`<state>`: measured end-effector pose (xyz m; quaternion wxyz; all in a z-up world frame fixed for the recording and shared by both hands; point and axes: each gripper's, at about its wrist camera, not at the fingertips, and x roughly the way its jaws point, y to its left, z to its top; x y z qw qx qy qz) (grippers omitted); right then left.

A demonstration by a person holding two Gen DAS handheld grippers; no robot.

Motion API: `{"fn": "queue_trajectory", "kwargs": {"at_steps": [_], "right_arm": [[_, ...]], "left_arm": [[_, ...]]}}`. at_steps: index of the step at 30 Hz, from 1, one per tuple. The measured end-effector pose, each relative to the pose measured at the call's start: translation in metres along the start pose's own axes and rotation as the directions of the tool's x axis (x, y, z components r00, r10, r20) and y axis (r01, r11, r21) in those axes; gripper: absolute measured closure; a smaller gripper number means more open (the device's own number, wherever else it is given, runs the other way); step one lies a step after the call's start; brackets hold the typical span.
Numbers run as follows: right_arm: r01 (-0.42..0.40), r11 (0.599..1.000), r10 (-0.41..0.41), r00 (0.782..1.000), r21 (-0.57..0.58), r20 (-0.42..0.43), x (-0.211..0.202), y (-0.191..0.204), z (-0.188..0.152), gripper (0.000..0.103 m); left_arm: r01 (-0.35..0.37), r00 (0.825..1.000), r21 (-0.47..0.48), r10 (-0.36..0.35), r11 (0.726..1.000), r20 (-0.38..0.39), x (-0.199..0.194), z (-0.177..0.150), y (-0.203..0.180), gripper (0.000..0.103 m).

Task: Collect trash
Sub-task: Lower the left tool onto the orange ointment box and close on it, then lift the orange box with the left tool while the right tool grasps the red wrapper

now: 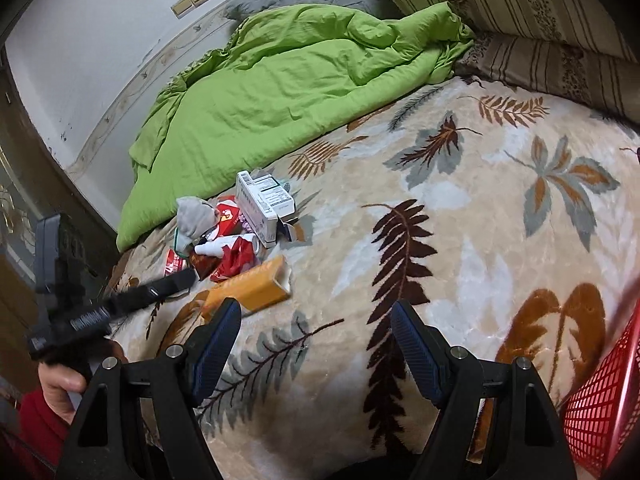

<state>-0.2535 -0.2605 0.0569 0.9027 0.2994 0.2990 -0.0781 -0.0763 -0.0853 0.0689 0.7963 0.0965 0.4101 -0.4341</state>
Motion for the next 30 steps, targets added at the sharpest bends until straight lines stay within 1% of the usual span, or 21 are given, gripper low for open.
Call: {"fn": "queue_trajectory", "kwargs": {"at_steps": [2, 6, 8, 10, 13, 15, 17, 19, 21, 24, 25, 28, 30], "right_arm": [[-0.001, 1.000, 0.001, 1.000, -0.011, 0.002, -0.001, 0.002, 0.000, 0.021], [-0.001, 1.000, 0.001, 1.000, -0.010, 0.004, -0.001, 0.001, 0.000, 0.021], [-0.003, 1.000, 0.003, 1.000, -0.005, 0.003, -0.001, 0.000, -0.001, 0.021], [-0.005, 1.000, 0.005, 1.000, -0.006, 0.000, -0.001, 0.000, -0.001, 0.021], [-0.006, 1.000, 0.006, 1.000, -0.011, 0.000, 0.000, 0.002, -0.001, 0.021], [-0.006, 1.000, 0.006, 1.000, -0.009, 0.001, 0.000, 0.001, -0.001, 0.021], [-0.007, 1.000, 0.007, 1.000, -0.003, 0.001, 0.000, 0.000, -0.001, 0.021], [-0.010, 1.000, 0.010, 1.000, 0.003, 0.002, 0.000, -0.001, 0.000, 0.021], [-0.011, 1.000, 0.011, 1.000, 0.008, 0.002, 0.000, -0.002, 0.000, 0.021], [-0.012, 1.000, 0.012, 1.000, 0.005, 0.002, -0.001, -0.002, 0.000, 0.021], [-0.012, 1.000, 0.012, 1.000, 0.005, 0.001, -0.001, -0.003, 0.000, 0.021], [-0.012, 1.000, 0.012, 1.000, 0.006, 0.000, 0.000, -0.003, 0.000, 0.021], [-0.011, 1.000, 0.011, 1.000, 0.006, -0.004, 0.001, -0.003, 0.001, 0.021]], "left_arm": [[-0.028, 0.999, 0.062, 0.029, 0.998, -0.026, 0.008, -0.002, -0.008, 0.030], [-0.032, 0.994, 0.130, 0.045, 0.991, -0.097, 0.024, -0.006, -0.013, 0.029], [-0.058, 0.993, 0.164, 0.074, 0.985, -0.095, 0.029, -0.006, -0.013, 0.027], [-0.097, 0.989, 0.170, 0.113, 0.981, -0.090, 0.035, -0.002, -0.009, 0.026], [-0.122, 0.986, 0.150, 0.137, 0.981, -0.093, 0.045, 0.005, -0.004, 0.026], [-0.117, 0.986, 0.130, 0.131, 0.985, -0.101, 0.052, 0.006, -0.002, 0.026], [-0.118, 0.984, 0.135, 0.134, 0.984, -0.115, 0.060, 0.005, -0.006, 0.026], [-0.154, 0.979, 0.148, 0.171, 0.977, -0.110, 0.064, 0.002, -0.010, 0.032], [-0.179, 0.977, 0.135, 0.193, 0.974, -0.093, 0.064, -0.001, -0.013, 0.036], [-0.179, 0.981, 0.056, 0.183, 0.982, -0.068, 0.052, -0.008, -0.011, 0.044], [-0.170, 0.984, 0.013, 0.170, 0.985, -0.060, 0.045, -0.013, -0.008, 0.045], [-0.171, 0.985, -0.051, 0.169, 0.984, -0.042, 0.027, -0.029, -0.007, 0.046], [-0.184, 0.983, -0.084, 0.183, 0.979, -0.023, 0.011, -0.042, -0.005, 0.046]]}}
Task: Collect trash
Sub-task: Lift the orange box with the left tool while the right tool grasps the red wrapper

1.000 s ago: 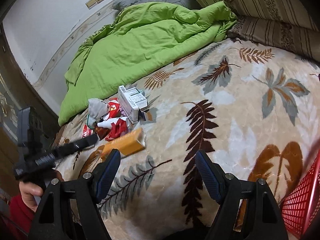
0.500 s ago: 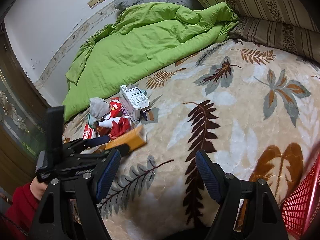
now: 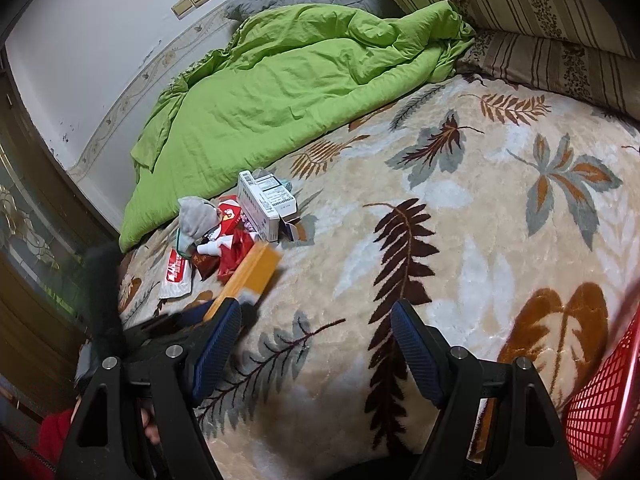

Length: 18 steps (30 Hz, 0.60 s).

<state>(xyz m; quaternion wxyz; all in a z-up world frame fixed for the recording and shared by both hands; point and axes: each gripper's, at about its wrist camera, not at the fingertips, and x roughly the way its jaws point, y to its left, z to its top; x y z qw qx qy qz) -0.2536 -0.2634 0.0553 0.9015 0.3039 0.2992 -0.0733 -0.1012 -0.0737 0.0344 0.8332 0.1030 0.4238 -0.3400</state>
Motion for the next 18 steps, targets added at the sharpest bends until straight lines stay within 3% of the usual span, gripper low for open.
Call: {"fn": "queue_trajectory", "kwargs": {"at_steps": [4, 9, 14, 18], "right_arm": [[0.001, 1.000, -0.001, 1.000, -0.012, -0.029, 0.005, 0.003, 0.001, 0.021], [-0.050, 0.997, 0.043, 0.993, -0.057, -0.111, 0.022, 0.015, 0.007, 0.021], [-0.104, 0.991, 0.089, 0.983, -0.087, -0.162, 0.057, 0.037, 0.023, 0.021], [-0.163, 0.986, 0.153, 0.960, -0.025, -0.234, 0.102, 0.047, 0.035, 0.022]], "left_arm": [[-0.016, 0.999, -0.133, 0.022, 0.991, 0.041, -0.027, -0.029, 0.024, 0.047], [-0.096, 0.987, -0.300, 0.130, 0.949, 0.094, -0.040, -0.045, 0.051, 0.047], [-0.142, 0.981, -0.327, 0.177, 0.934, 0.082, -0.028, -0.041, 0.057, 0.046], [-0.157, 0.976, -0.308, 0.195, 0.938, 0.095, -0.023, -0.035, 0.058, 0.043]]}}
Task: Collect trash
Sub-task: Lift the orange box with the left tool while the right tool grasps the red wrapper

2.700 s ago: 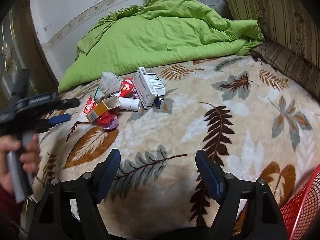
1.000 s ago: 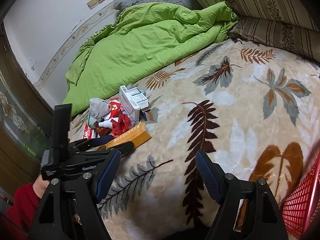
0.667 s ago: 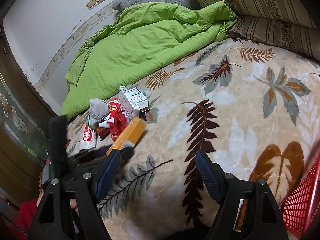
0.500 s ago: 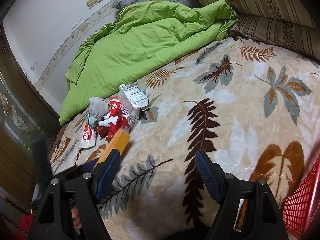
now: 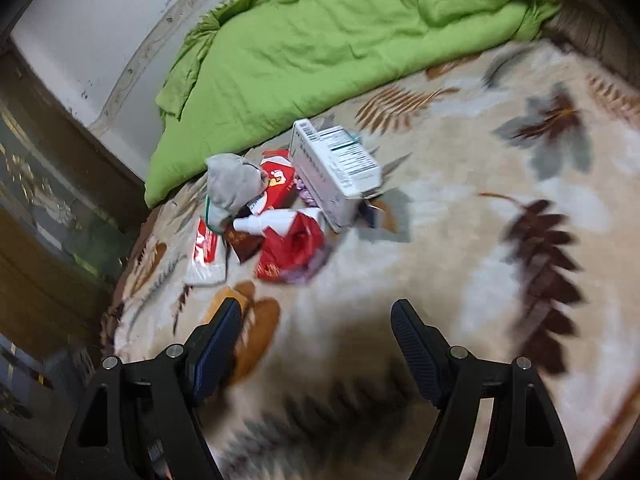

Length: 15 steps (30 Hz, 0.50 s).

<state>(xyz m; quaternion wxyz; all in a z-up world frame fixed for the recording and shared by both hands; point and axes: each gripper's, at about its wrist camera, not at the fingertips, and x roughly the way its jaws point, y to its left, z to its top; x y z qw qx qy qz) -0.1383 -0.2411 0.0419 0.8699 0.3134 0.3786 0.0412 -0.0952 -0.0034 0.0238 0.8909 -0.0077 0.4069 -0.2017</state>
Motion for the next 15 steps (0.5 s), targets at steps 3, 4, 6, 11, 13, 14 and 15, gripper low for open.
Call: {"fn": "queue_trajectory", "kwargs": {"at_steps": [3, 4, 6, 11, 13, 14, 15], "right_arm": [[-0.026, 0.999, 0.027, 0.999, 0.020, -0.029, 0.031, 0.003, 0.016, 0.026], [-0.020, 1.000, 0.021, 0.999, 0.019, -0.032, 0.036, 0.004, 0.019, 0.028], [-0.018, 1.000, 0.019, 0.999, 0.026, -0.038, 0.053, 0.008, 0.025, 0.036], [0.008, 1.000, -0.007, 0.998, 0.010, -0.060, 0.074, 0.013, 0.026, 0.076], [0.018, 1.000, -0.019, 0.999, -0.017, -0.034, 0.067, 0.016, 0.021, 0.080], [0.015, 1.000, -0.016, 1.000, -0.027, -0.024, 0.062, 0.017, 0.017, 0.081], [0.013, 0.999, -0.014, 1.000, -0.031, -0.013, 0.057, 0.016, 0.016, 0.082]], "left_arm": [[-0.004, 1.000, -0.012, 0.004, 1.000, 0.012, 0.002, 0.002, 0.004, 0.042], [-0.004, 1.000, -0.015, 0.004, 1.000, 0.018, 0.003, 0.002, 0.005, 0.042], [-0.010, 1.000, -0.011, 0.010, 1.000, 0.028, 0.003, 0.002, 0.006, 0.044], [-0.021, 0.999, 0.009, 0.020, 1.000, 0.048, 0.002, 0.001, 0.008, 0.056], [-0.022, 0.998, 0.012, 0.021, 1.000, 0.056, 0.000, -0.001, 0.008, 0.056], [-0.015, 0.998, 0.013, 0.014, 1.000, 0.062, -0.002, -0.001, 0.007, 0.056], [-0.009, 0.997, 0.018, 0.008, 1.000, 0.072, -0.005, -0.002, 0.005, 0.056]]}}
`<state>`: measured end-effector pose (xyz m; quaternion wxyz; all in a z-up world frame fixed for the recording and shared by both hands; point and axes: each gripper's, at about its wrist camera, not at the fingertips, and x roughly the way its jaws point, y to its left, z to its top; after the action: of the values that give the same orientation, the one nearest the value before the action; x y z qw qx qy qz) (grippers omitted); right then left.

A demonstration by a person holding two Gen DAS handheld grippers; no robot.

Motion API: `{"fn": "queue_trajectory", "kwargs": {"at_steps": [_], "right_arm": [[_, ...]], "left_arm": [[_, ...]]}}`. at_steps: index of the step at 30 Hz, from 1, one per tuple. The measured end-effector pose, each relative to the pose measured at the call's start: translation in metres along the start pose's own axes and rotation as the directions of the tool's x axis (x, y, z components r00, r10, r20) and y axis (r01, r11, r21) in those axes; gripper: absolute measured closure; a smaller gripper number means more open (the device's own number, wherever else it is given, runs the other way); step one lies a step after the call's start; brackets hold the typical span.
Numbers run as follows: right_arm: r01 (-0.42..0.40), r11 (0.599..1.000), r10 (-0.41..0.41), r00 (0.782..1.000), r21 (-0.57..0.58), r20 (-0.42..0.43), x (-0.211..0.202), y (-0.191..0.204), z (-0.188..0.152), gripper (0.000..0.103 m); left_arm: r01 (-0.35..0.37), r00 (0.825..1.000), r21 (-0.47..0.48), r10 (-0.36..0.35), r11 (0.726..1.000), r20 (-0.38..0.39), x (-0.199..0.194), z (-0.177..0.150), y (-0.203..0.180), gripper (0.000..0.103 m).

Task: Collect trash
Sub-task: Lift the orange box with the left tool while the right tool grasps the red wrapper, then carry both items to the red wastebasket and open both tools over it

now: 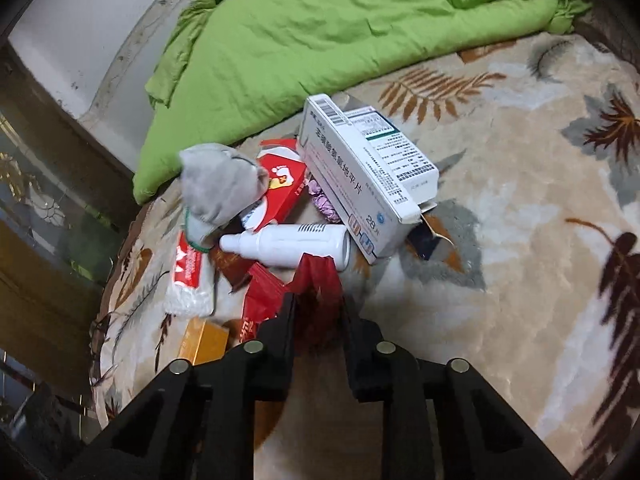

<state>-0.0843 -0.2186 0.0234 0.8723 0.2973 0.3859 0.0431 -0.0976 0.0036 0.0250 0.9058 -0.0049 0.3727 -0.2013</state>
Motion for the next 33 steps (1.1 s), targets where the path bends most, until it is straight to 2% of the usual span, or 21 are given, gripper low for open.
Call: {"fn": "queue_trajectory", "kwargs": {"at_steps": [8, 15, 25, 33], "right_arm": [[0.006, 1.000, -0.008, 0.996, 0.022, 0.094, -0.064, -0.011, -0.027, 0.082], [0.029, 0.999, -0.034, 0.990, 0.039, 0.138, -0.119, -0.020, -0.047, 0.082], [0.019, 1.000, -0.019, 0.976, 0.002, 0.218, -0.180, -0.010, -0.066, 0.082], [0.039, 0.999, -0.033, 0.962, -0.017, 0.273, -0.221, -0.009, -0.079, 0.082]], "left_arm": [[0.029, 0.999, 0.084, -0.032, 0.996, 0.033, -0.024, -0.007, -0.022, 0.056], [0.072, 0.996, 0.127, -0.079, 0.989, 0.051, -0.052, -0.010, -0.044, 0.056], [0.129, 0.985, 0.192, -0.149, 0.973, 0.092, -0.094, -0.008, -0.076, 0.056], [0.166, 0.975, 0.236, -0.194, 0.957, 0.104, -0.114, -0.007, -0.095, 0.056]]}}
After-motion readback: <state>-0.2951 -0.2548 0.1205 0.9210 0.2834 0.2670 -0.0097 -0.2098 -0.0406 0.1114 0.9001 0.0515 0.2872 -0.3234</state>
